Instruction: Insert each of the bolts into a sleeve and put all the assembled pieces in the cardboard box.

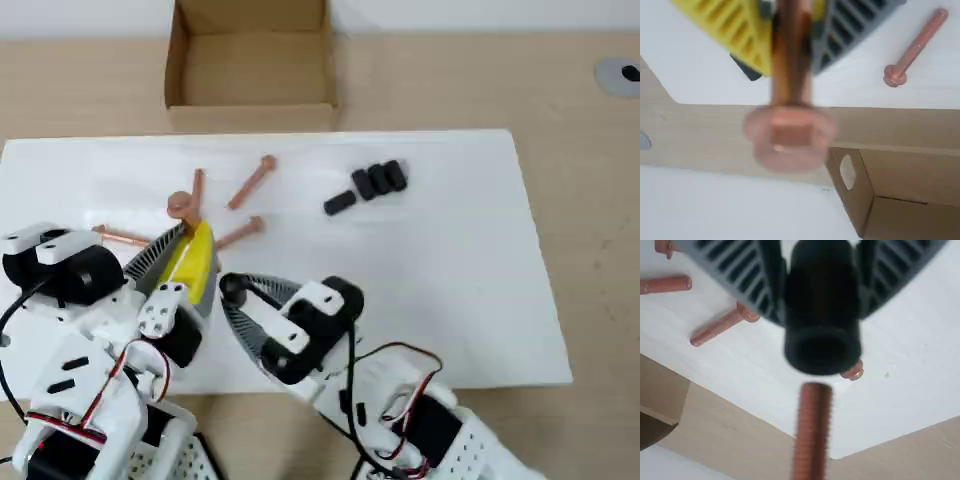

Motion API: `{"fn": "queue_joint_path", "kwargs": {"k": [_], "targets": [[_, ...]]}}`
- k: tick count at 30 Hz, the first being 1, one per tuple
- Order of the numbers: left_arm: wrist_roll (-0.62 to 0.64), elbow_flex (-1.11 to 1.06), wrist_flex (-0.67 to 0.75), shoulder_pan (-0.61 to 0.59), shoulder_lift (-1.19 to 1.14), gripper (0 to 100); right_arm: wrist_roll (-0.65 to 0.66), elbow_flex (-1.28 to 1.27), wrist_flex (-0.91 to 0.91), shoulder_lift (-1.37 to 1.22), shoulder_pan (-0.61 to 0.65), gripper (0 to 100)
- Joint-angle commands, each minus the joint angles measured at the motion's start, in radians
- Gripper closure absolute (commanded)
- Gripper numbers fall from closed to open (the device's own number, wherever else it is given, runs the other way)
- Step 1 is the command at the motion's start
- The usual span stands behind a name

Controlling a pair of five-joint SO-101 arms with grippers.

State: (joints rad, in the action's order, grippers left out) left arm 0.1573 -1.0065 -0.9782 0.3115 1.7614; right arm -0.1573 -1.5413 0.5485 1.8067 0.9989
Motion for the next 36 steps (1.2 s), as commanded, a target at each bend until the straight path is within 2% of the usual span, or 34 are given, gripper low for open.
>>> {"fn": "queue_joint_path", "kwargs": {"k": [1,16,19,25,32,36], "targets": [[0.005,-0.015,0.038,0.015,0.001,99,-0.011,0.004,-0.029,0.113,0.013,98.9],[0.006,-0.052,0.138,0.015,-0.001,99,-0.066,-0.056,-0.026,0.11,0.013,98.9],[0.008,-0.028,0.112,0.028,-0.001,99,-0.066,-0.071,-0.029,0.11,0.013,98.9],[0.0,0.002,0.029,0.146,0.001,99,-0.068,-0.067,-0.029,0.111,0.013,98.9],[-0.005,-0.005,0.006,0.143,0.001,99,-0.068,-0.062,-0.029,0.116,0.012,98.9],[-0.051,0.0,0.008,0.117,0.001,99,-0.068,-0.058,-0.029,0.116,0.012,98.9]]}}
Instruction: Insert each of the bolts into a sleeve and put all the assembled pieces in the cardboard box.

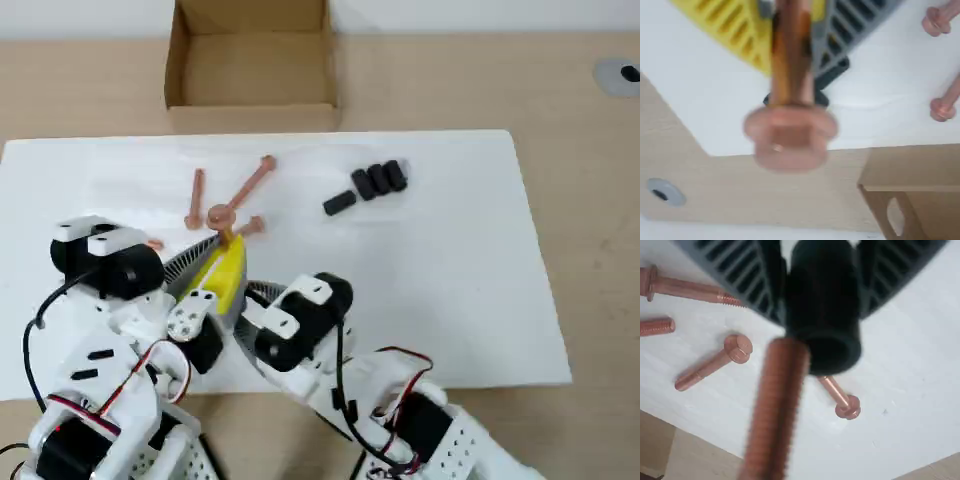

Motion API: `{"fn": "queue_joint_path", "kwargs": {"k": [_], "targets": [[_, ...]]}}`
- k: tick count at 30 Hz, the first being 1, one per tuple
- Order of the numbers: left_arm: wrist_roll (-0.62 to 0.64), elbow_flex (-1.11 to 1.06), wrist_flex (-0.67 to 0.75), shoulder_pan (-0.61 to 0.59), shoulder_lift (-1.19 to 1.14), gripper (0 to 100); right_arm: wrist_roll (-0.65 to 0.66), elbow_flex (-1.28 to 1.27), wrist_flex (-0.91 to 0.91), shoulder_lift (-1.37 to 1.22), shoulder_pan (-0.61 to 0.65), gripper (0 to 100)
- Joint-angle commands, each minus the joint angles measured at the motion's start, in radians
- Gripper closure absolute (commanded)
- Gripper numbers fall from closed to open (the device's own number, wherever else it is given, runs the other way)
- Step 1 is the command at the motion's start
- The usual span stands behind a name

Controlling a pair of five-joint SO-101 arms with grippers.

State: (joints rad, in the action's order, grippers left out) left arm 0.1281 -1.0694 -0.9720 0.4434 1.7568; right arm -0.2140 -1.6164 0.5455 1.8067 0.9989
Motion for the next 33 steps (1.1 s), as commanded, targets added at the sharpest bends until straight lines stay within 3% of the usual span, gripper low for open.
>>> {"fn": "queue_joint_path", "kwargs": {"k": [1,33], "targets": [[-0.025,0.066,0.002,-0.029,0.007,99,-0.011,0.024,-0.026,0.114,0.012,98.9],[-0.023,0.014,0.003,-0.055,0.007,99,-0.011,0.039,-0.026,0.111,-0.054,98.9]]}}
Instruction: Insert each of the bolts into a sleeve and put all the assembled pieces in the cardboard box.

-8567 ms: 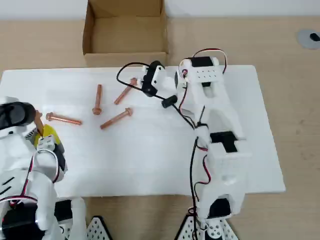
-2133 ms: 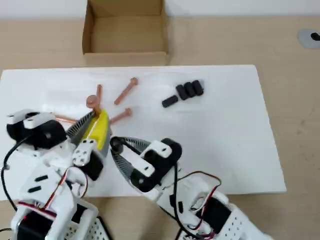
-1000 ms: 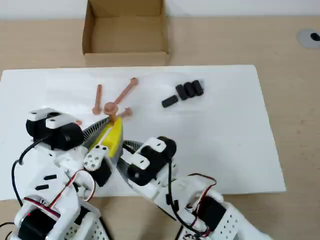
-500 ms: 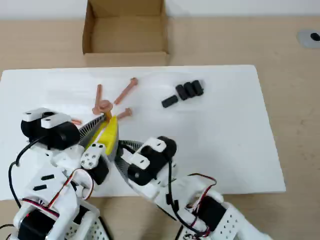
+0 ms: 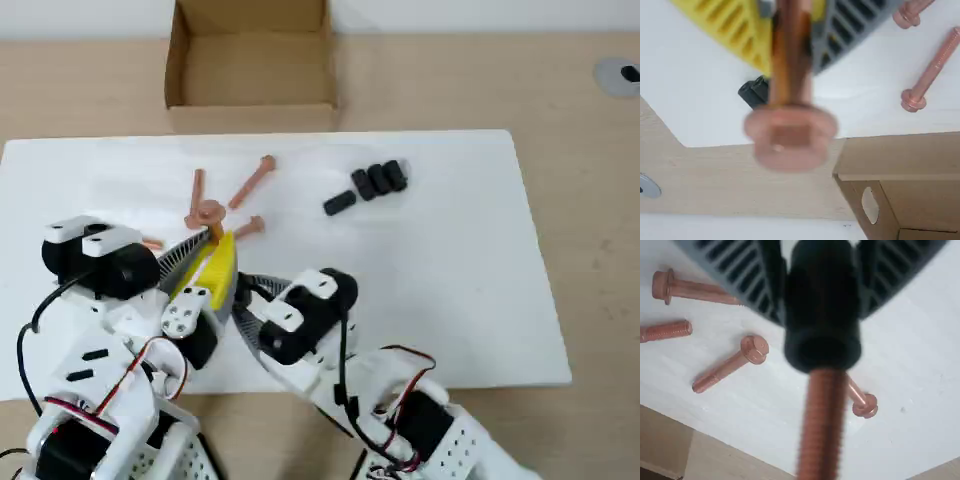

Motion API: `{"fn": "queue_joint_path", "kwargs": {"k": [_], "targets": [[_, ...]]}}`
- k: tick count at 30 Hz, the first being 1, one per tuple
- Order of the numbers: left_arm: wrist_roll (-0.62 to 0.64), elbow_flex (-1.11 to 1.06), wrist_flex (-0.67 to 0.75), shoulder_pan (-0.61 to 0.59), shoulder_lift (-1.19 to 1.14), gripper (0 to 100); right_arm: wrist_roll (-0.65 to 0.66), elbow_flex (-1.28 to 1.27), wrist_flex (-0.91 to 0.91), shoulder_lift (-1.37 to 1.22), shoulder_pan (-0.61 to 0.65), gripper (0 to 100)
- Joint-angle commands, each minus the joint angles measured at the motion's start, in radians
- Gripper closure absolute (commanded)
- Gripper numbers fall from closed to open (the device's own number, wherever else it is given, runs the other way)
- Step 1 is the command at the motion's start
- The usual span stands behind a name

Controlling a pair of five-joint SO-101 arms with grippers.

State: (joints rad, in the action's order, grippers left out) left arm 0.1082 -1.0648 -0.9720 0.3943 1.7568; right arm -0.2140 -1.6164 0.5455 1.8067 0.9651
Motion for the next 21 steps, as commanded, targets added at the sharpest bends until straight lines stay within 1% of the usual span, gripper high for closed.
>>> {"fn": "queue_joint_path", "kwargs": {"k": [1,3,8,15,21], "targets": [[-0.002,0.009,0.003,-0.006,0.007,99,-0.011,0.036,-0.026,0.111,-0.021,98.9],[0.008,0.009,0.0,-0.002,0.007,99,-0.011,0.033,-0.026,0.111,-0.021,98.9],[0.02,0.006,-0.017,0.057,0.007,99,-0.011,0.033,-0.026,0.111,-0.021,98.9],[0.018,0.014,-0.091,0.057,0.007,99,-0.011,0.033,-0.026,0.11,-0.025,98.9],[-0.028,0.006,-0.092,0.057,0.007,99,-0.011,0.038,-0.026,0.11,-0.025,98.9]]}}
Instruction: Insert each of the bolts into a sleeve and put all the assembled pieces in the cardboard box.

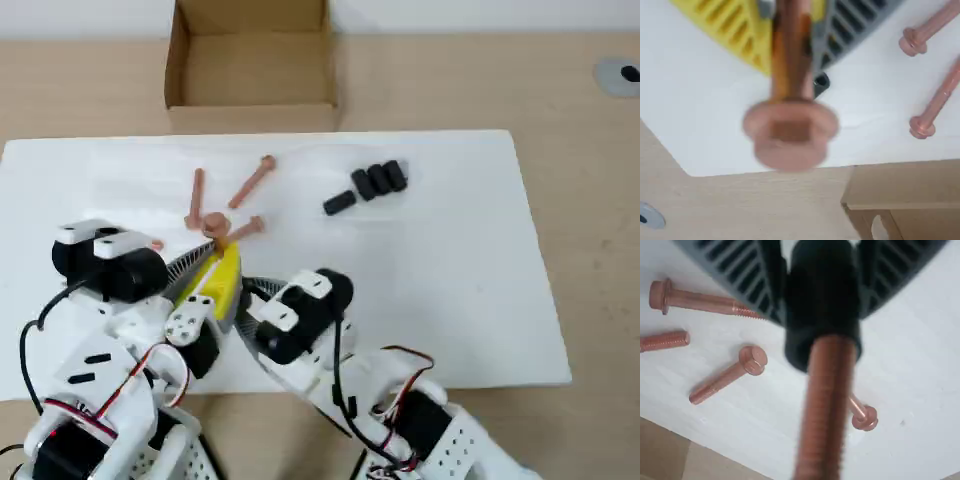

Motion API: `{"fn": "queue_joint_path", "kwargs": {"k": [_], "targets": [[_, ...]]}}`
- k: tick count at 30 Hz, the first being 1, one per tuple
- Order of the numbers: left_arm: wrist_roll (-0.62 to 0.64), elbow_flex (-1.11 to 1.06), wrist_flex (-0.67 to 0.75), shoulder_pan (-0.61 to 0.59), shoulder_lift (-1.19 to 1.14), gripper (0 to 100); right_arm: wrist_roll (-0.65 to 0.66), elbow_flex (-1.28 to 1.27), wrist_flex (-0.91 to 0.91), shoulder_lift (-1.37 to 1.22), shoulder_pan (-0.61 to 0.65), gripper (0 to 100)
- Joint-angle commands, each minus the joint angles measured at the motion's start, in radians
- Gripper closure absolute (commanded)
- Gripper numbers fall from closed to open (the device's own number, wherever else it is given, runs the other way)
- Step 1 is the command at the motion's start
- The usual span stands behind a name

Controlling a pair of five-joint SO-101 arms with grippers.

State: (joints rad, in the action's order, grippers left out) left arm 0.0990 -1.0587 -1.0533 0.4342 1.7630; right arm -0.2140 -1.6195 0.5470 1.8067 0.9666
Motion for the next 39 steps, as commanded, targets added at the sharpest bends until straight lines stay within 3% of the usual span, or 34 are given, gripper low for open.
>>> {"fn": "queue_joint_path", "kwargs": {"k": [1,18,39], "targets": [[-0.018,0.0,-0.011,0.017,0.001,99,-0.011,0.041,-0.028,0.11,-0.027,98.9],[-0.1,-0.086,-0.04,0.008,0.067,100,-0.046,0.044,-0.028,0.11,-0.062,98.9],[-0.094,-0.173,0.143,0.006,0.064,100,-0.046,0.039,-0.026,0.11,-0.059,98.9]]}}
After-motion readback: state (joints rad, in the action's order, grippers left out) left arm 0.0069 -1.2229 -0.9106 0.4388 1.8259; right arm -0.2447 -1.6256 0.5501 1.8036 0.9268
